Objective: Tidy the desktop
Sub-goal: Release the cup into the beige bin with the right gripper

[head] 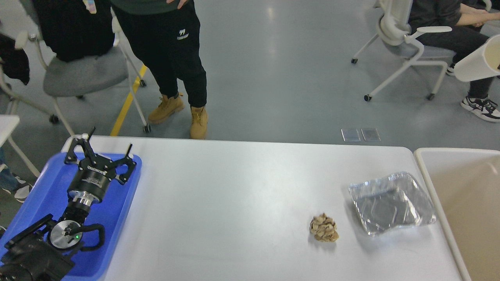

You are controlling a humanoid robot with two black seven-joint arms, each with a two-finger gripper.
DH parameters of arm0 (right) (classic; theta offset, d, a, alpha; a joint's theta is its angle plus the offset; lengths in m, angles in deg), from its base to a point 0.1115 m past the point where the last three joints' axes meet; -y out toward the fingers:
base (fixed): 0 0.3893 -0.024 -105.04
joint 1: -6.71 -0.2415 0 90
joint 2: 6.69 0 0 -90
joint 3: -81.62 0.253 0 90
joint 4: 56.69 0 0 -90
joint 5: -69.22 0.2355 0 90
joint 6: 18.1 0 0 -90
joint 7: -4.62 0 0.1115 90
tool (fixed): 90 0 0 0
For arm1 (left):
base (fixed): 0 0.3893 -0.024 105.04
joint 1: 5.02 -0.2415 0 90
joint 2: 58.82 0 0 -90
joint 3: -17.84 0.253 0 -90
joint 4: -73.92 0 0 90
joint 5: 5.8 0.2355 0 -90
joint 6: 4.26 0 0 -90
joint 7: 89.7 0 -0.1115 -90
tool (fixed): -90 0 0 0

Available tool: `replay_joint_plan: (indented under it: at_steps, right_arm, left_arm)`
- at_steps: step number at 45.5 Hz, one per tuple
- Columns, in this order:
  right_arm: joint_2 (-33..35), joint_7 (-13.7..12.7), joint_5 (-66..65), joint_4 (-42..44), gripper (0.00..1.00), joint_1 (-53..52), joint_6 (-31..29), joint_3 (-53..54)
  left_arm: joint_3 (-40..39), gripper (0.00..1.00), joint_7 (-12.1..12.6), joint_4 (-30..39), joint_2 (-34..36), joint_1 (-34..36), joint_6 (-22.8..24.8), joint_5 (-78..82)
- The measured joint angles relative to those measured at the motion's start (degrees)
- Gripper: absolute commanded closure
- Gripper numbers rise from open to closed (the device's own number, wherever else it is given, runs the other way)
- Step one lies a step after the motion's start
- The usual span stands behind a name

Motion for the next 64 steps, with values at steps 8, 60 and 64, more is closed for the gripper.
replay_joint_plan:
  at_steps: [8,60,64]
  right_arm:
    - [5.91,-2.19,0.46,6.97,1.0,9.81,0.53,3.43]
    - [-1.29,-9.04,0.13,24.84,1.0,63.77,9.78,42.7]
    - [-2.06,-9.06,0.04,25.28,1.0,65.01,10.04,43.6]
  left_arm:
    - [0.0,0.01,-0.01,0.03,0.0,0.0,0.0,0.0]
    - [0.0,0.01,-0.09,0.01,0.0,0.0,0.0,0.0]
    - [0.0,0.01,-0.09,0.01,0.0,0.0,0.0,0.0]
